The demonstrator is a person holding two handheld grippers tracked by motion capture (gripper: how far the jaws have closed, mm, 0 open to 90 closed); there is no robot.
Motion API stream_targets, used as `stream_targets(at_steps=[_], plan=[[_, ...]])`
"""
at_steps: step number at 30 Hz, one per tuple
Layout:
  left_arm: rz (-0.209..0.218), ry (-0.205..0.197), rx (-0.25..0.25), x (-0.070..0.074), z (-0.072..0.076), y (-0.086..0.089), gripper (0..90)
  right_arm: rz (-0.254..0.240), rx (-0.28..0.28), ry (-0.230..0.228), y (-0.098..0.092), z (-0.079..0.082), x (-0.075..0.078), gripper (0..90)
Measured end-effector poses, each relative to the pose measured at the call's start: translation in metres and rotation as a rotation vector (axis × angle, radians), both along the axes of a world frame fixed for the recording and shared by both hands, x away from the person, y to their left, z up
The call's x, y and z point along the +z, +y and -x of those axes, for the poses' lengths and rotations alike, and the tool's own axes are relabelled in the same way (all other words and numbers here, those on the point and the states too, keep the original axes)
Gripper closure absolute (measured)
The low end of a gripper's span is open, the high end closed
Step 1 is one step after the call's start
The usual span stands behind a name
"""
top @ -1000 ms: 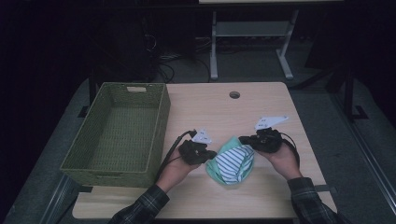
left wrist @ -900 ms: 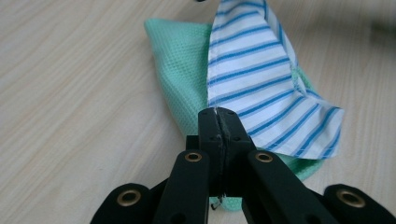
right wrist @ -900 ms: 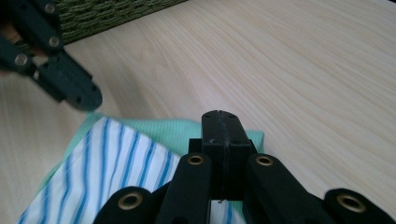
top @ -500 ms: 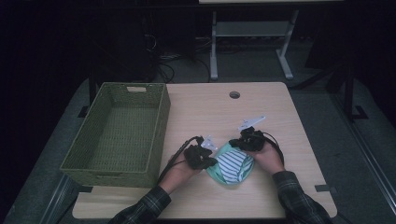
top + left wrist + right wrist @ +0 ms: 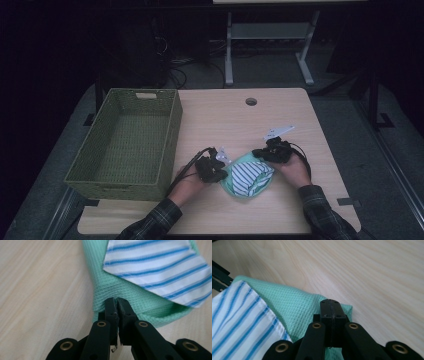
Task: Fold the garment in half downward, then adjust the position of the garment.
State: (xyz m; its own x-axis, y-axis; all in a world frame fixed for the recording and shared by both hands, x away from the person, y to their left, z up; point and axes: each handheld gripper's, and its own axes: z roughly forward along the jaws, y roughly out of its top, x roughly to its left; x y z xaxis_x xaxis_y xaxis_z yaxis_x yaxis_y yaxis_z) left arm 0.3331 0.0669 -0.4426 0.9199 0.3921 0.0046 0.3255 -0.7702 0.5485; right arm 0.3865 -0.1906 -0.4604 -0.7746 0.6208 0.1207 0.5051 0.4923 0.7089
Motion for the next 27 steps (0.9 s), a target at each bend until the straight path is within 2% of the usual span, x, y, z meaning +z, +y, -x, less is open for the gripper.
stream_targets(at_steps=[2, 7, 10, 18, 20, 23, 27], plan=[[0.026, 0.004, 0.005, 0.005, 0.000, 0.002, 87.2, -0.013, 0.000, -0.008, -0.003, 0.002, 0.004, 90.0], [0.146, 0.013, 0.009, 0.021, 0.006, 0.002, 89.6, -0.032, 0.004, -0.022, -0.010, 0.010, 0.016, 90.0], [0.186, 0.021, -0.017, 0.026, 0.013, -0.005, 89.7, -0.038, 0.013, -0.037, -0.009, 0.009, 0.020, 90.0], [0.213, 0.033, -0.092, 0.023, 0.029, -0.032, 89.6, -0.031, 0.056, -0.040, 0.012, -0.002, 0.022, 90.0], [0.227, 0.047, -0.101, 0.020, 0.033, -0.039, 89.6, -0.033, 0.065, -0.038, 0.019, -0.005, 0.021, 90.0], [0.219, 0.047, -0.123, 0.017, 0.036, -0.046, 89.6, -0.035, 0.078, -0.034, 0.029, -0.010, 0.019, 89.9], [0.219, 0.069, -0.147, 0.010, 0.038, -0.056, 89.6, -0.007, 0.099, -0.033, 0.038, -0.017, 0.015, 90.0]])
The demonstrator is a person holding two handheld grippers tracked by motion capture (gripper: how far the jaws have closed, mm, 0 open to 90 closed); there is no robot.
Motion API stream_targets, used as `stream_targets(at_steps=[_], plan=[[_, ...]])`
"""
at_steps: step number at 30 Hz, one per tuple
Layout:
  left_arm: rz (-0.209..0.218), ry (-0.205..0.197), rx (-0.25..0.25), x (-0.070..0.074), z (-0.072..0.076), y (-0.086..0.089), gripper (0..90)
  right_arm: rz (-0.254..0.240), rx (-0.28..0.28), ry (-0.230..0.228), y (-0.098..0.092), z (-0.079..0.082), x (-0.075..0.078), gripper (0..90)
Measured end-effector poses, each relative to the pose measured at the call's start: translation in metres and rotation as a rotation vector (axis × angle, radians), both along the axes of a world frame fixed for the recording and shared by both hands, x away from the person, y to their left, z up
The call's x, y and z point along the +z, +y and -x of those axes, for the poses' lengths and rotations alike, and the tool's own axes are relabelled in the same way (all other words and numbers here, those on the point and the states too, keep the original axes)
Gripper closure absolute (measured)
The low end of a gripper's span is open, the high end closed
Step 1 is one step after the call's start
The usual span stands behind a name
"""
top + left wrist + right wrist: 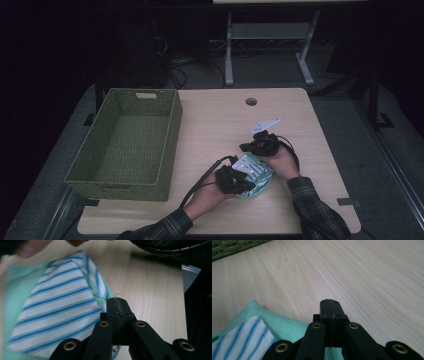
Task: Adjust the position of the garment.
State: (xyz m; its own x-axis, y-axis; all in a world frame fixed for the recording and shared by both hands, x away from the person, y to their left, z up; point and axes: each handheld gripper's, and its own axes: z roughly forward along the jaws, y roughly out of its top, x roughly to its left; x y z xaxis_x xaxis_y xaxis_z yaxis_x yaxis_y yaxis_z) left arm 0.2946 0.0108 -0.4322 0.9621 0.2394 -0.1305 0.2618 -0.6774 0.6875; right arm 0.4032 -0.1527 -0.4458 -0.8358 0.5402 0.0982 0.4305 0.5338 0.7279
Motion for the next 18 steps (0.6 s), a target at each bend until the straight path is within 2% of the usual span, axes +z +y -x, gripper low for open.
stream_targets(at_steps=[3, 5, 9, 14, 17, 18], plan=[[-0.018, 0.005, -0.019, -0.005, 0.003, -0.007, 89.6, 0.017, 0.000, 0.012, 0.004, -0.005, -0.005, 90.0], [-0.047, 0.006, -0.028, -0.009, 0.004, -0.010, 89.6, 0.036, -0.002, 0.024, 0.006, -0.008, -0.007, 90.0], [-0.079, 0.017, -0.034, -0.017, 0.005, -0.012, 89.6, 0.058, -0.007, 0.038, 0.006, -0.010, -0.014, 89.9], [-0.139, -0.016, -0.042, -0.018, 0.004, -0.009, 89.6, 0.065, -0.020, 0.055, -0.002, -0.010, -0.020, 89.9], [-0.139, -0.013, -0.027, -0.019, 0.003, -0.005, 89.6, 0.064, -0.021, 0.060, -0.005, -0.009, -0.022, 89.9], [-0.148, -0.013, -0.015, -0.018, -0.001, 0.001, 89.7, 0.062, -0.025, 0.067, -0.010, -0.007, -0.022, 90.0]])
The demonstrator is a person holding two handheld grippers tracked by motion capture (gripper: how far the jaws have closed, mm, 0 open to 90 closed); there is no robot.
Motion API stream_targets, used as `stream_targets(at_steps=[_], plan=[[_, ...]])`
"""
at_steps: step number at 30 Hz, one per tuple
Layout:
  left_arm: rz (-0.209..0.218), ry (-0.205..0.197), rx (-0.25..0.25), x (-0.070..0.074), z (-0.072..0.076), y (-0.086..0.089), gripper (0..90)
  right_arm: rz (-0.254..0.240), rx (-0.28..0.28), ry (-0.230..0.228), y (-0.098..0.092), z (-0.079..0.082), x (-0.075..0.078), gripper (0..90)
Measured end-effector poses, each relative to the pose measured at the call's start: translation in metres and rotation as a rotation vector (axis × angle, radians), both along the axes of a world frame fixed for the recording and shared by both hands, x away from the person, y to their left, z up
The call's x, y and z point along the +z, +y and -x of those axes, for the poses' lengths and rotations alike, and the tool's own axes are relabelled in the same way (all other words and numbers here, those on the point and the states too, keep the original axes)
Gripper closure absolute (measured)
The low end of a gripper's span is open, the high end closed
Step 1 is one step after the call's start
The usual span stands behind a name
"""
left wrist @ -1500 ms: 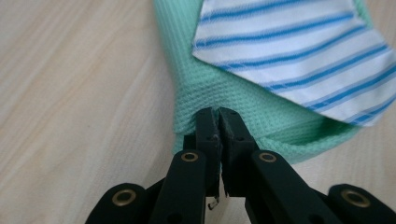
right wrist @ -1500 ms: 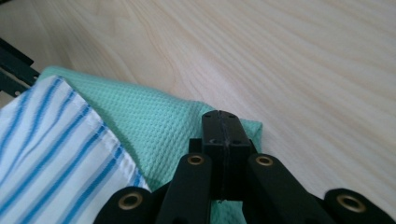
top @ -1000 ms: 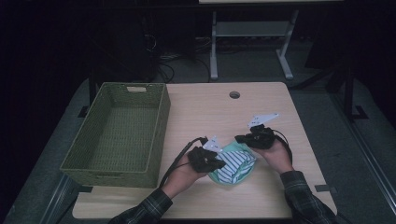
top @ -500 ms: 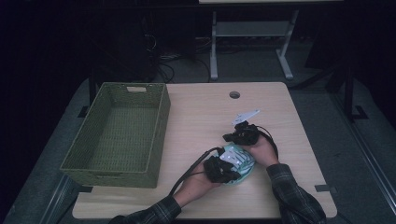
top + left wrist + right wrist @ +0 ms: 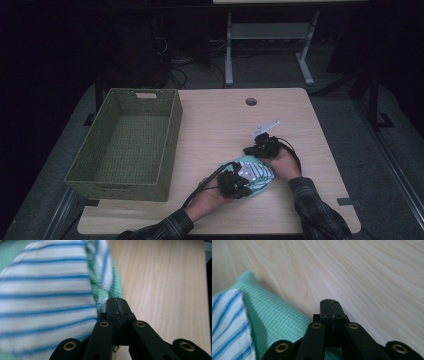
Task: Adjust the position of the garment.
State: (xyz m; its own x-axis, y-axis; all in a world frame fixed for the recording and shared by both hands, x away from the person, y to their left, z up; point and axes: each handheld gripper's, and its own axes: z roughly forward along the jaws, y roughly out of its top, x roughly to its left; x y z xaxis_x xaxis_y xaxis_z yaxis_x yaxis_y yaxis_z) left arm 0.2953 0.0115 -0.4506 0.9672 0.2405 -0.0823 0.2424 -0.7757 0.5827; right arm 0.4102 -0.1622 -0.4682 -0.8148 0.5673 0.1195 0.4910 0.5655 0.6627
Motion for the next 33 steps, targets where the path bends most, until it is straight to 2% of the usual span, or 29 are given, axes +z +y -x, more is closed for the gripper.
stream_targets(at_steps=[5, 7, 11, 18, 25, 29, 33], plan=[[-0.007, -0.003, 0.035, 0.000, -0.005, 0.011, 89.7, -0.009, -0.011, 0.000, -0.008, 0.003, 0.000, 89.9], [-0.034, -0.013, 0.034, 0.001, -0.008, 0.016, 89.7, -0.006, -0.014, -0.002, -0.012, 0.005, 0.001, 89.9], [-0.045, -0.021, 0.056, 0.002, -0.016, 0.023, 89.7, -0.012, -0.020, -0.001, -0.021, 0.011, 0.002, 89.9], [-0.061, -0.065, 0.141, 0.002, -0.033, 0.039, 89.7, -0.017, -0.028, -0.004, -0.034, 0.022, 0.005, 89.9], [-0.052, -0.079, 0.220, 0.001, -0.048, 0.052, 89.6, -0.015, -0.016, -0.022, -0.039, 0.037, 0.008, 89.9], [-0.069, -0.107, 0.251, 0.002, -0.054, 0.055, 89.6, -0.014, -0.015, -0.018, -0.040, 0.046, 0.009, 89.9], [-0.073, -0.110, 0.262, 0.002, -0.059, 0.056, 89.5, -0.003, -0.011, -0.023, -0.039, 0.056, 0.008, 89.9]])
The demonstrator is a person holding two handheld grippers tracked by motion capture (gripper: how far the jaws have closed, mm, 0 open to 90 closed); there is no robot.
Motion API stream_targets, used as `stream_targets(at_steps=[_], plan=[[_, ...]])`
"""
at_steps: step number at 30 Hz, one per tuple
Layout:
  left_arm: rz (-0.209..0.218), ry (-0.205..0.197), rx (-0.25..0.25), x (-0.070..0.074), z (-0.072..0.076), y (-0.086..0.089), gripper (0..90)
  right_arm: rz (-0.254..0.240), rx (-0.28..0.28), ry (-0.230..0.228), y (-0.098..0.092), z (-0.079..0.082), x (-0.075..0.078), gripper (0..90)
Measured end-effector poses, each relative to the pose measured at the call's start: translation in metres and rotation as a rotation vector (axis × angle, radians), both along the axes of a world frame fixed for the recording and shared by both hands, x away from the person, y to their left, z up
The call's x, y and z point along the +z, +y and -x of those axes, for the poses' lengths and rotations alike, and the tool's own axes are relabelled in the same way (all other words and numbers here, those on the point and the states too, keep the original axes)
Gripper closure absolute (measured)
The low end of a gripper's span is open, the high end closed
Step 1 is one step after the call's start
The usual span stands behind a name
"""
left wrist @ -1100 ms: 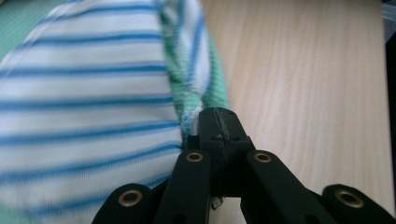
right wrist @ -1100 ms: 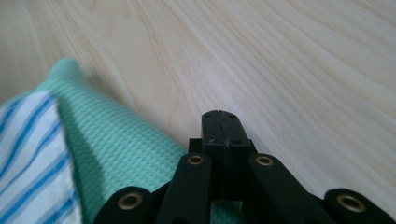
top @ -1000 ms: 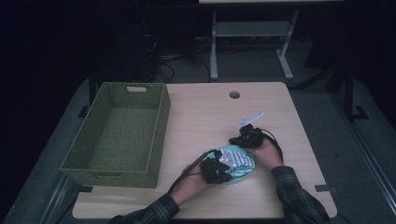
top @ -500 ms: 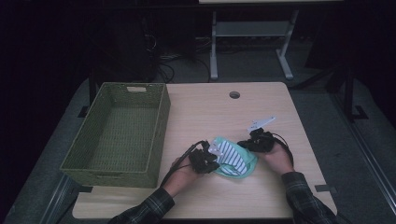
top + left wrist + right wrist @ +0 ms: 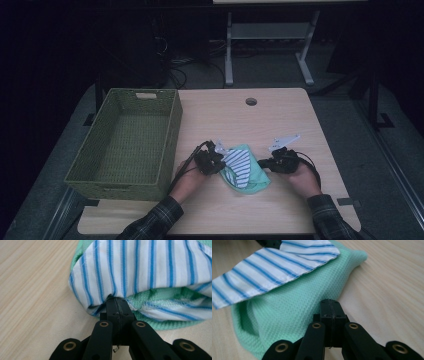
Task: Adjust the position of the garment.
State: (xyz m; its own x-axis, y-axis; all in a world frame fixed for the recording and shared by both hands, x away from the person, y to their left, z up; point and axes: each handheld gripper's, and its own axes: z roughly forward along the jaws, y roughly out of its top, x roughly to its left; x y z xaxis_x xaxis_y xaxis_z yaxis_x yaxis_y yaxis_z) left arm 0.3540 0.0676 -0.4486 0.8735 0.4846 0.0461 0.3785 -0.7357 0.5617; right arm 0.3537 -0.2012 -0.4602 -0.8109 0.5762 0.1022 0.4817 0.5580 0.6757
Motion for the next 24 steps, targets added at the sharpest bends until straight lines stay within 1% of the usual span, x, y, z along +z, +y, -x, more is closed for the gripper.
stream_targets(at_steps=[2, 3, 4, 6, 7, 8, 9, 11, 13, 14, 15, 16, 18, 19, 20, 21, 22, 23, 24], plan=[[0.008, 0.000, -0.001, 0.002, 0.000, 0.001, 89.0, -0.003, -0.004, -0.008, -0.001, 0.003, 0.000, 89.6], [0.021, -0.002, -0.001, 0.004, 0.001, 0.002, 88.3, -0.005, -0.006, -0.017, -0.002, 0.003, 0.001, 87.7], [0.023, -0.003, -0.005, 0.006, 0.001, 0.002, 87.4, -0.013, -0.018, -0.017, -0.004, 0.004, 0.002, 84.7], [0.043, 0.004, -0.014, 0.012, 0.003, 0.004, 84.2, -0.031, -0.040, -0.026, -0.008, 0.005, 0.003, 79.6], [0.046, 0.000, -0.018, 0.014, 0.004, 0.004, 81.7, -0.046, -0.048, -0.032, -0.012, 0.005, 0.003, 75.3], [0.057, 0.000, -0.021, 0.016, 0.005, 0.005, 79.9, -0.052, -0.062, -0.027, -0.013, 0.006, 0.003, 71.8], [0.066, 0.001, -0.024, 0.017, 0.006, 0.005, 76.7, -0.051, -0.075, -0.033, -0.017, 0.007, 0.002, 66.3], [0.072, 0.011, -0.039, 0.021, 0.006, 0.005, 70.9, -0.052, -0.094, -0.041, -0.022, 0.009, 0.000, 58.4], [0.072, 0.004, -0.050, 0.024, 0.007, 0.003, 64.2, -0.059, -0.116, -0.036, -0.029, 0.010, -0.002, 52.2], [0.072, 0.011, -0.058, 0.025, 0.007, 0.003, 60.5, -0.060, -0.127, -0.039, -0.033, 0.010, -0.004, 47.8], [0.073, 0.033, -0.072, 0.026, 0.006, 0.002, 57.5, -0.059, -0.137, -0.039, -0.036, 0.011, -0.004, 45.2], [0.068, 0.036, -0.088, 0.027, 0.006, 0.001, 54.8, -0.059, -0.148, -0.041, -0.039, 0.013, -0.005, 42.4], [0.072, 0.041, -0.098, 0.028, 0.006, 0.000, 49.8, -0.045, -0.169, -0.046, -0.044, 0.016, -0.005, 35.9], [0.078, 0.042, -0.102, 0.028, 0.006, -0.001, 47.7, -0.041, -0.175, -0.053, -0.046, 0.017, -0.005, 32.8], [0.075, 0.046, -0.109, 0.028, 0.006, -0.002, 45.6, -0.033, -0.181, -0.065, -0.048, 0.018, -0.006, 29.5], [0.064, 0.055, -0.124, 0.027, 0.005, -0.003, 43.0, -0.027, -0.188, -0.078, -0.050, 0.019, -0.006, 27.4], [0.064, 0.055, -0.124, 0.027, 0.005, -0.003, 39.9, -0.026, -0.195, -0.077, -0.052, 0.021, -0.006, 26.2], [0.061, 0.080, -0.130, 0.023, 0.004, -0.006, 36.9, -0.022, -0.206, -0.078, -0.054, 0.022, -0.007, 24.1], [0.062, 0.092, -0.130, 0.020, 0.004, -0.008, 35.8, -0.023, -0.217, -0.071, -0.055, 0.024, -0.008, 22.8]])
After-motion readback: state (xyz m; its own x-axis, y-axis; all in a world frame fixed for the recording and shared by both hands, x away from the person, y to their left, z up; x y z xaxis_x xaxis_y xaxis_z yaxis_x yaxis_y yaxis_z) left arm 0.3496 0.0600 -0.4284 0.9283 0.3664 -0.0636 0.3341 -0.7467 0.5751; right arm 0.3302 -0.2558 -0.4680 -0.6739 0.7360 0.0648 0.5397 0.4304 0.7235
